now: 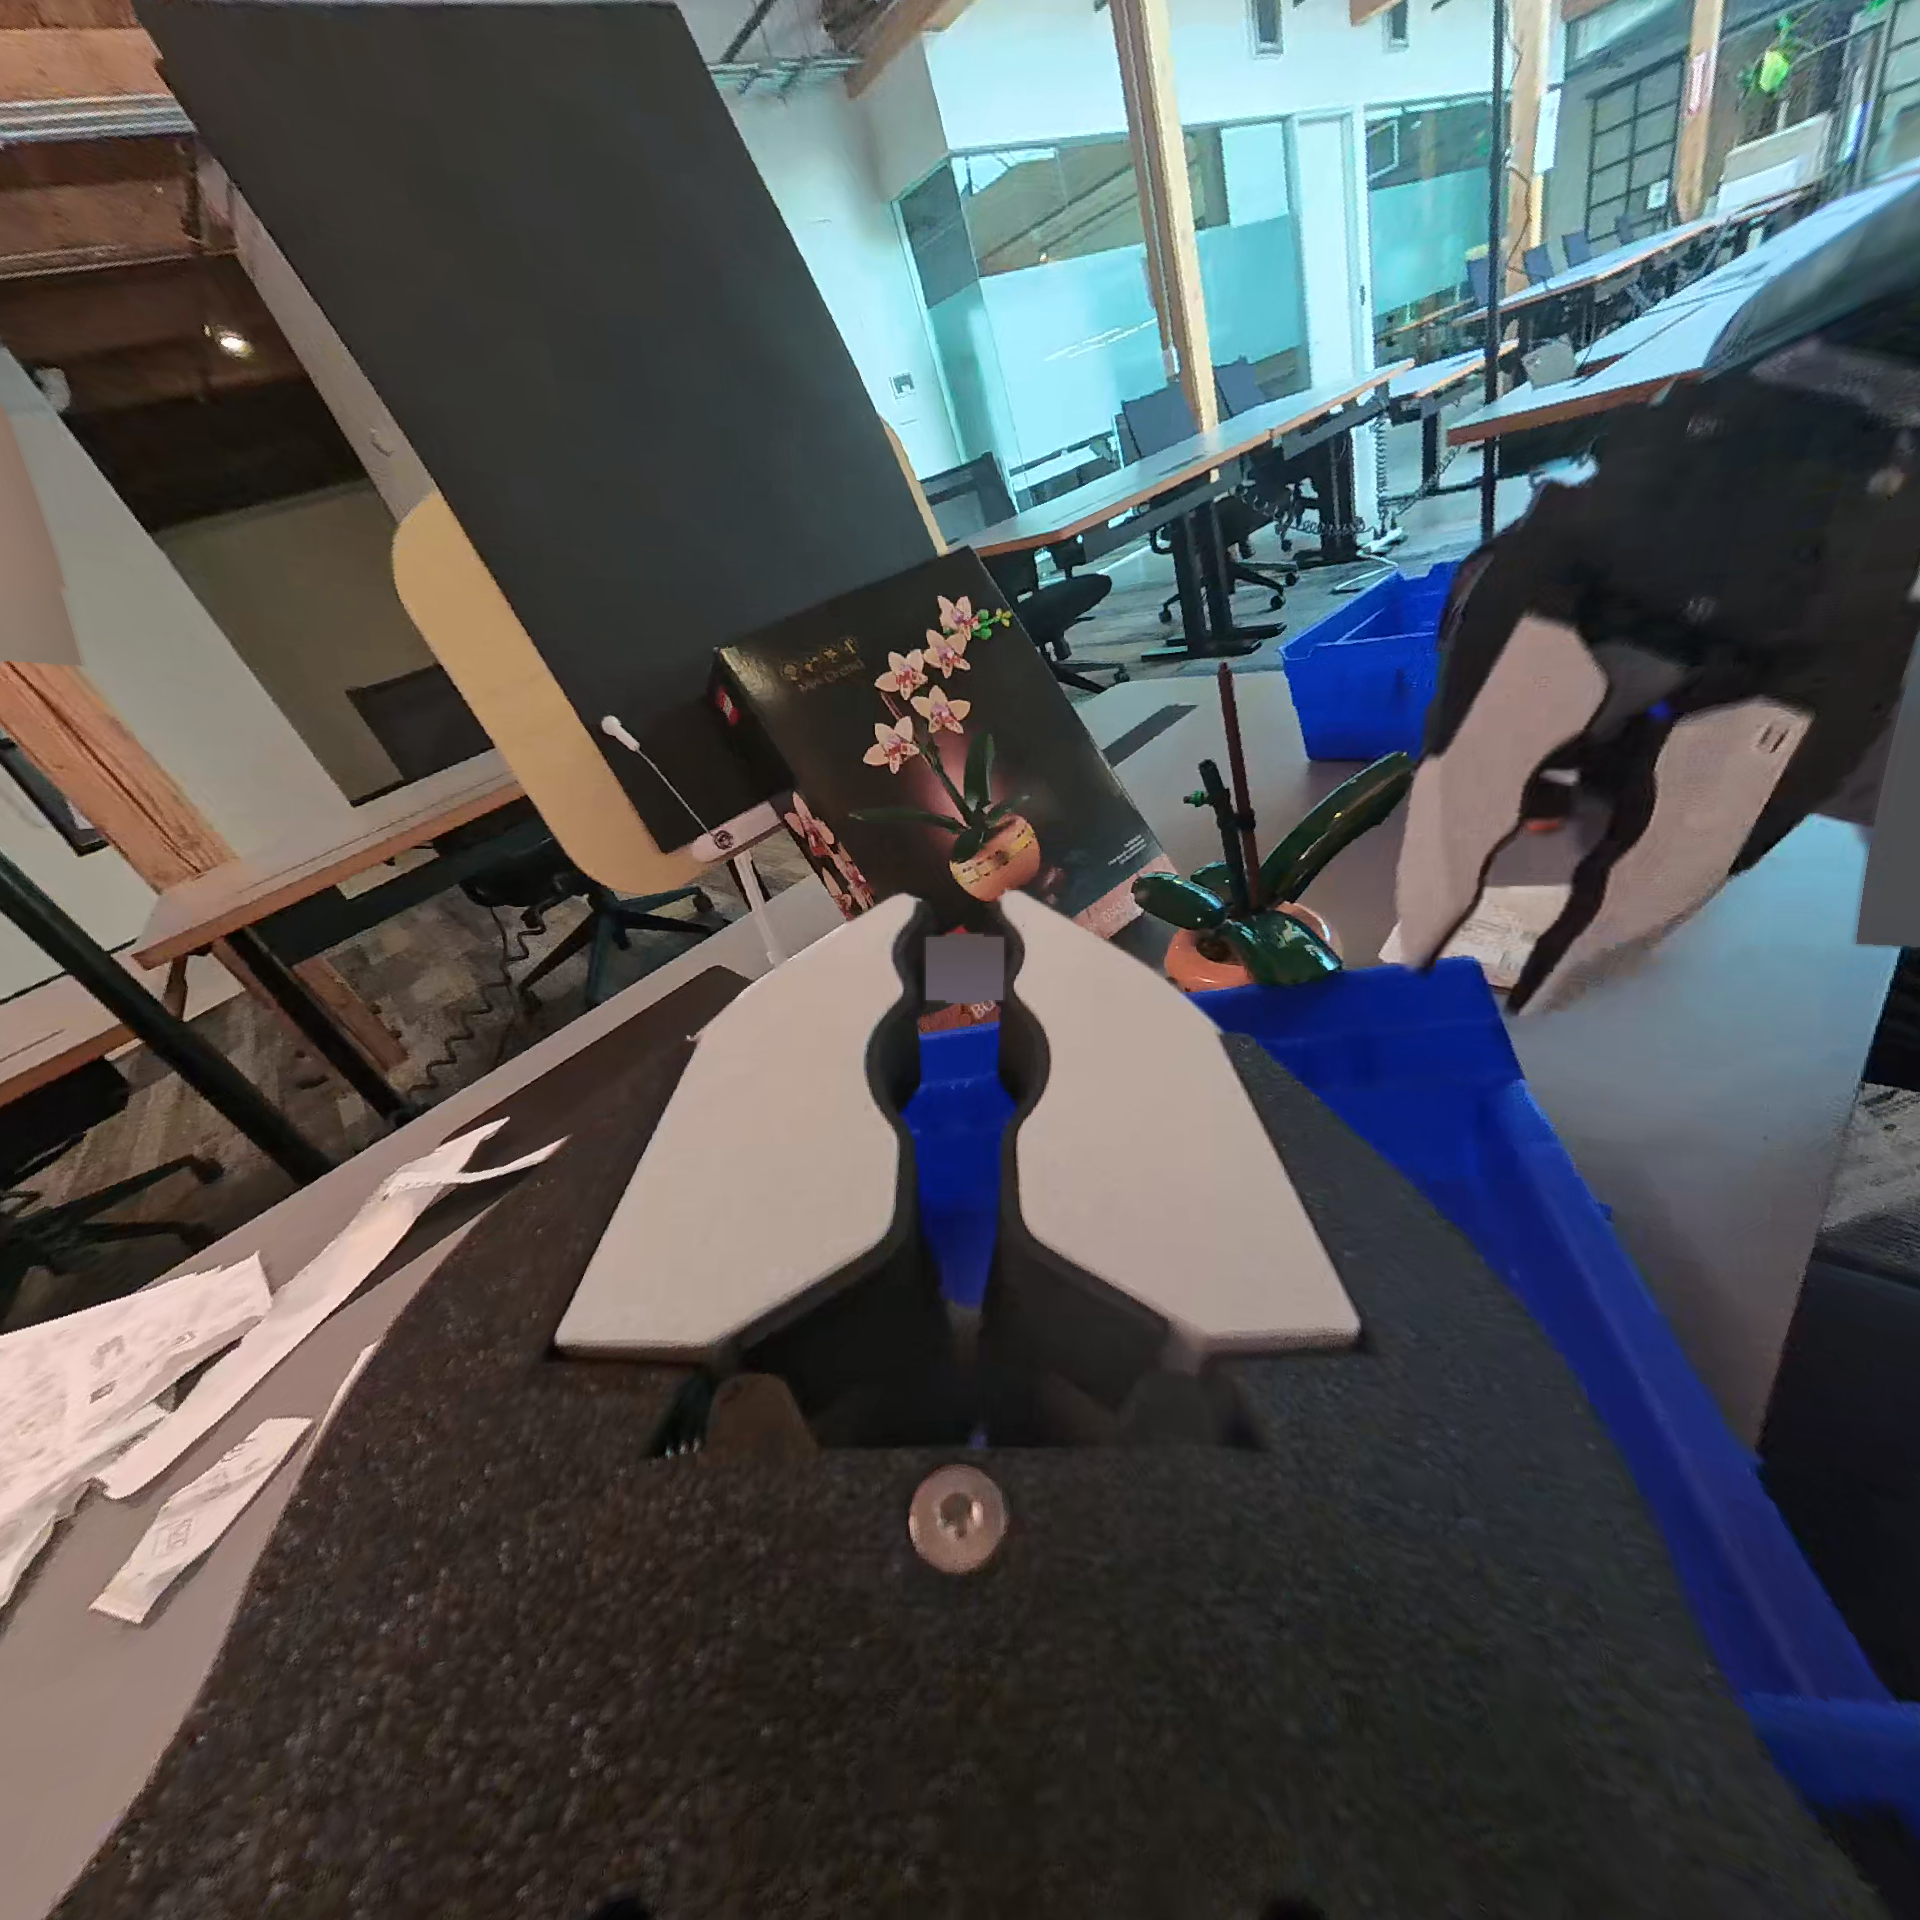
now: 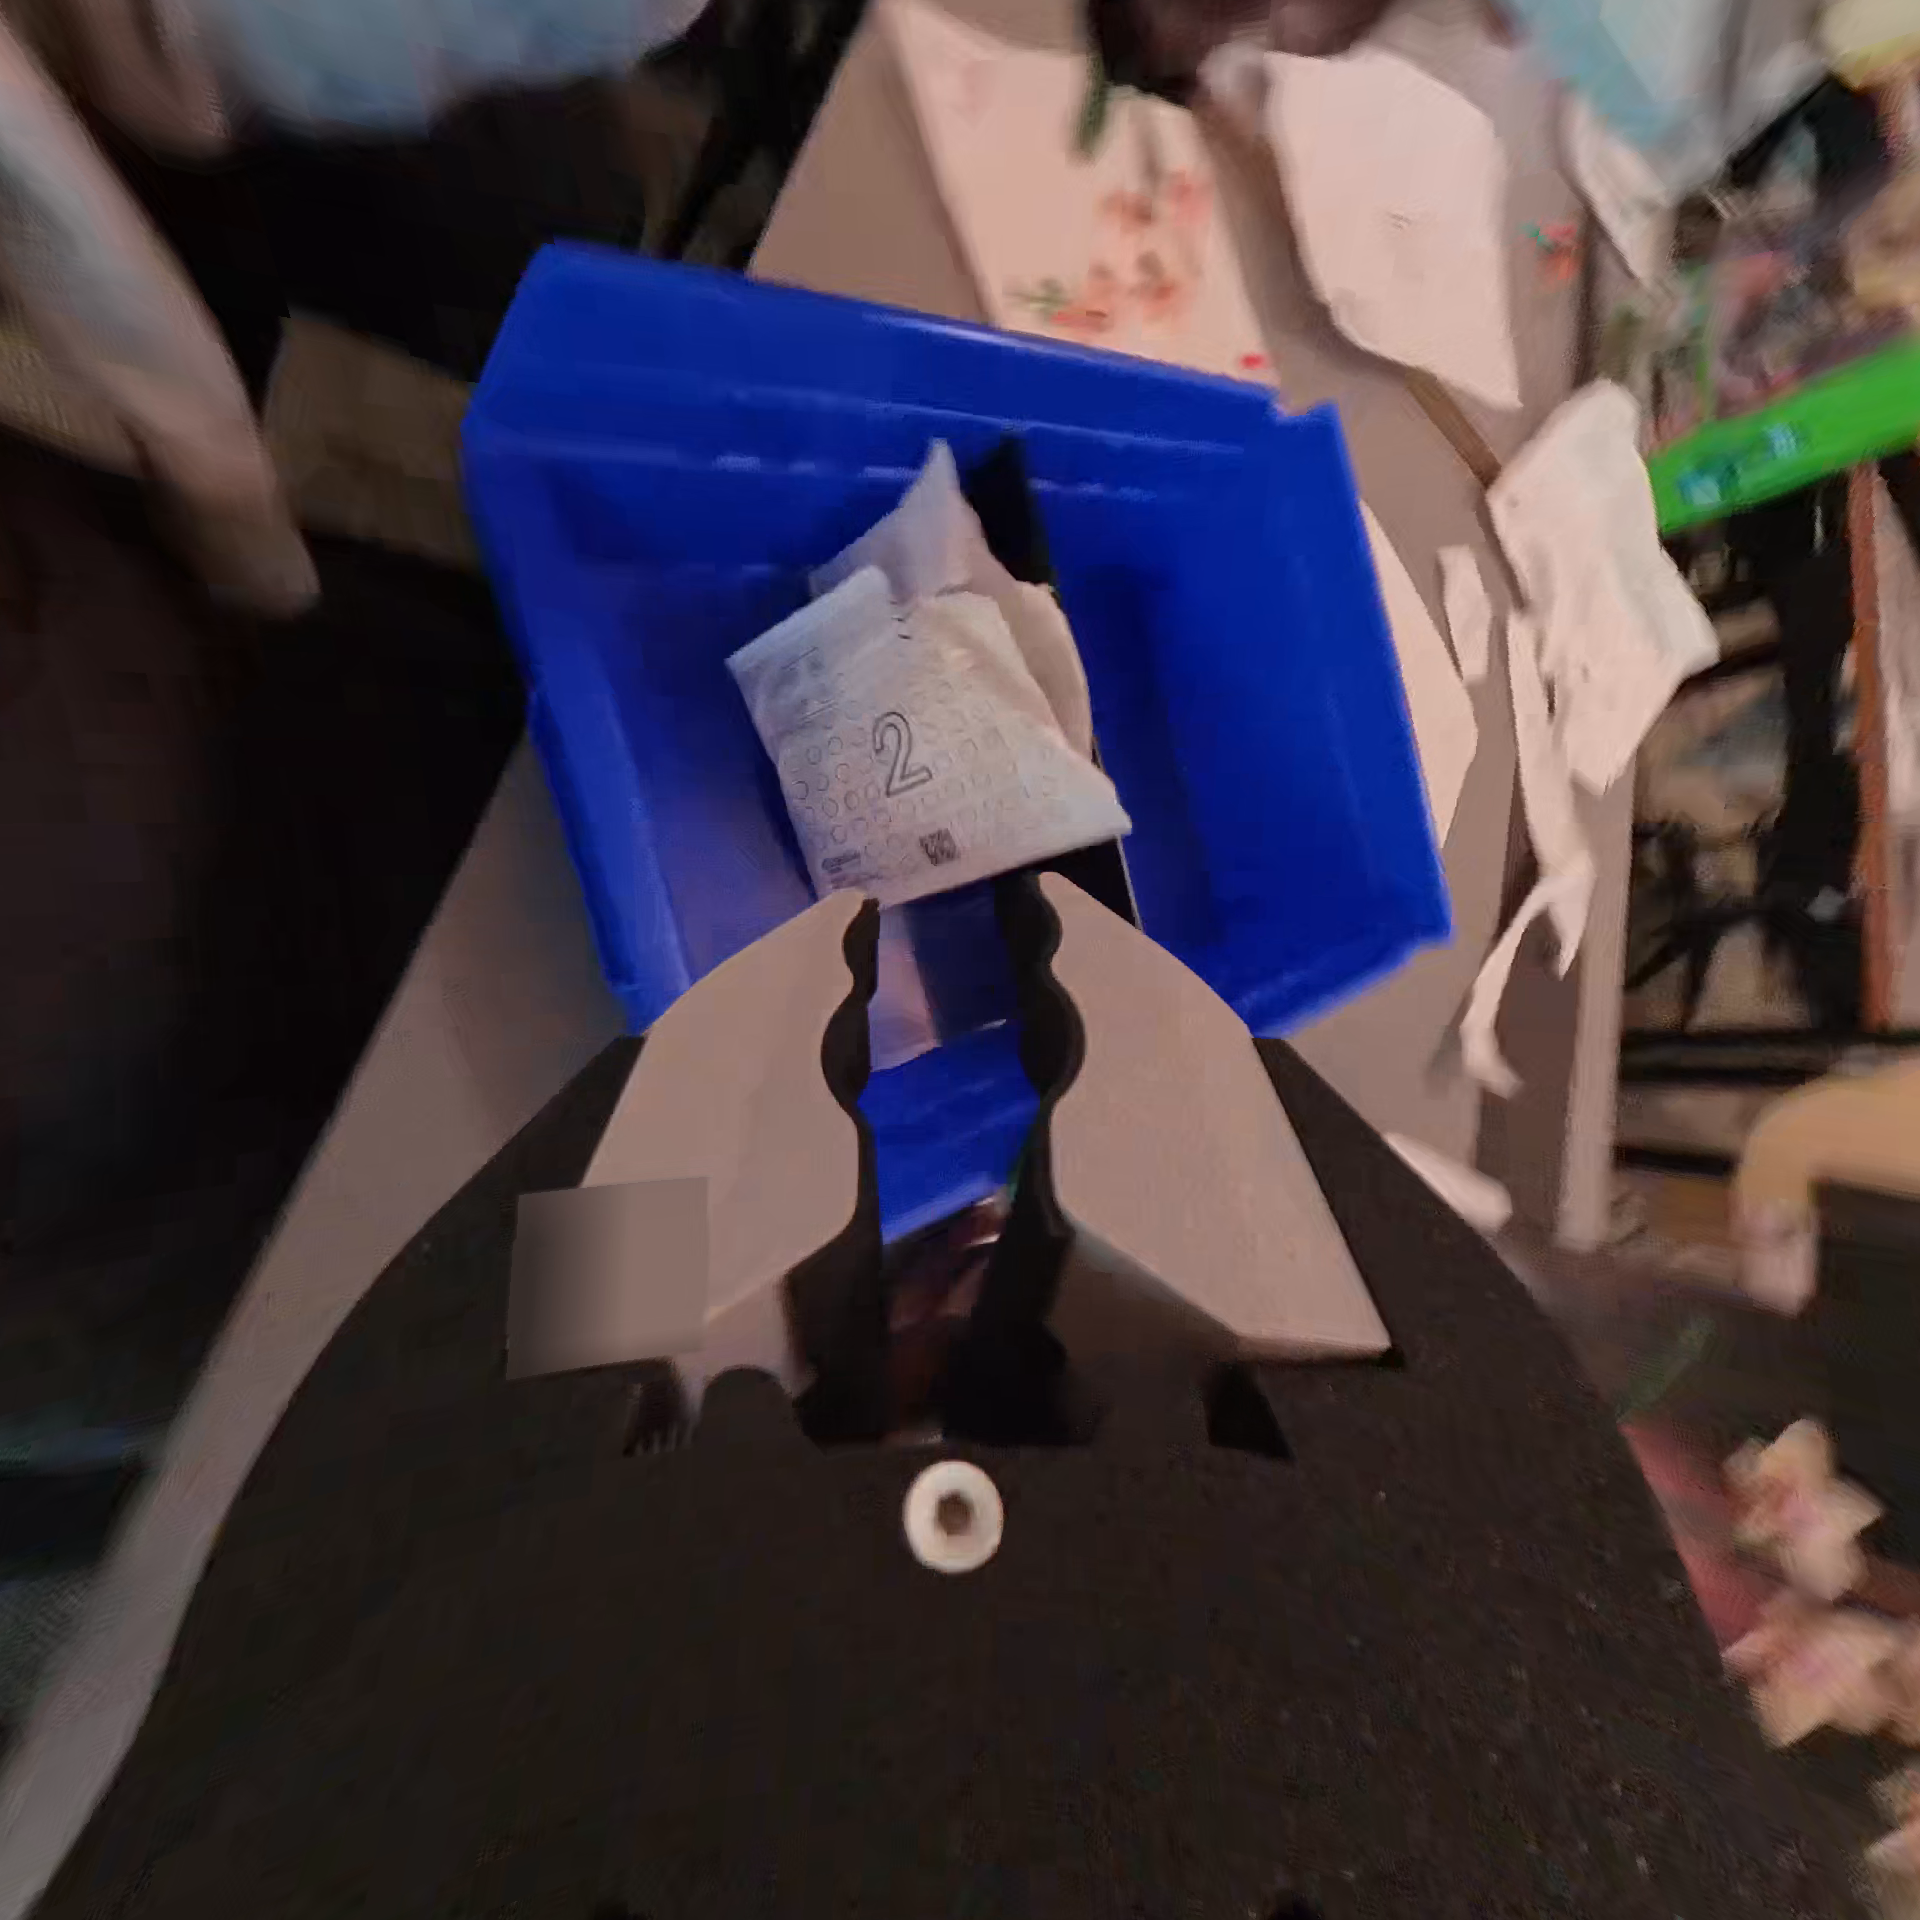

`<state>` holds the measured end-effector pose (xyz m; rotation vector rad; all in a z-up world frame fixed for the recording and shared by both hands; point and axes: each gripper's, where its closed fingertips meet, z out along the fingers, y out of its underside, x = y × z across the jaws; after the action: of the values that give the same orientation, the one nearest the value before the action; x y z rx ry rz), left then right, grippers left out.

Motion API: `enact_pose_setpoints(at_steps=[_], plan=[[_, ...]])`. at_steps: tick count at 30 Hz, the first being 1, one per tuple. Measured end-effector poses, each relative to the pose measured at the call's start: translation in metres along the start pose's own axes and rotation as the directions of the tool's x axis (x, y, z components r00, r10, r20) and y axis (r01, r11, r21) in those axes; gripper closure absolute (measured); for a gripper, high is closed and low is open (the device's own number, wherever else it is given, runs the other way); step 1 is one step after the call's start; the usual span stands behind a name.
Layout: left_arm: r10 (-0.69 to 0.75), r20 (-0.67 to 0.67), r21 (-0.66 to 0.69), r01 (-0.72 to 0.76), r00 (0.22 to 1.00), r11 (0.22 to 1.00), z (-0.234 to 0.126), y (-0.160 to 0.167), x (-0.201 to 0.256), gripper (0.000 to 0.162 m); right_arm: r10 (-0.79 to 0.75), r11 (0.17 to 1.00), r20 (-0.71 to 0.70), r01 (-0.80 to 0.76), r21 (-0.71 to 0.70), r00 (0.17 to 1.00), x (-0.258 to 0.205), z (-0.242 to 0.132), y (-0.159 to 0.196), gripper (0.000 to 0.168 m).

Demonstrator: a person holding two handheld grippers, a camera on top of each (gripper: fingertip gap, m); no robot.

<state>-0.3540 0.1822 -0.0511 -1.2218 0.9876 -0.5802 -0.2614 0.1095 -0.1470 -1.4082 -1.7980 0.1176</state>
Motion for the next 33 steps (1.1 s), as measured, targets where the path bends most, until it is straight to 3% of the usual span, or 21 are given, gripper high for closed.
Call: enact_pose_setpoints(at_steps=[3, 7, 15, 33], plan=[[-0.001, -0.001, 0.027, 0.001, 1.000, 1.000, -0.007, -0.006, -0.001, 0.152, -0.249, 0.964, 0.120, 0.258, -0.061, 0.961, 0.003, 0.035, -0.021, 0.143], [-0.015, 0.013, 0.044, 0.014, 1.000, 0.999, -0.018, -0.006, -0.011, 0.151, -0.352, 0.914, 0.286, 0.393, -0.099, 0.891, 0.008, 0.072, -0.028, 0.143], [-0.060, 0.040, 0.043, 0.058, 0.997, 0.997, -0.030, 0.005, -0.033, 0.151, -0.362, 0.880, 0.355, 0.441, -0.175, 0.862, 0.003, 0.106, -0.007, 0.143], [-0.007, -0.019, -0.020, 0.007, 1.000, 1.000, -0.019, 0.012, -0.016, 0.149, -0.389, 0.866, 0.293, 0.455, -0.208, 0.873, -0.024, 0.084, 0.004, 0.150]])
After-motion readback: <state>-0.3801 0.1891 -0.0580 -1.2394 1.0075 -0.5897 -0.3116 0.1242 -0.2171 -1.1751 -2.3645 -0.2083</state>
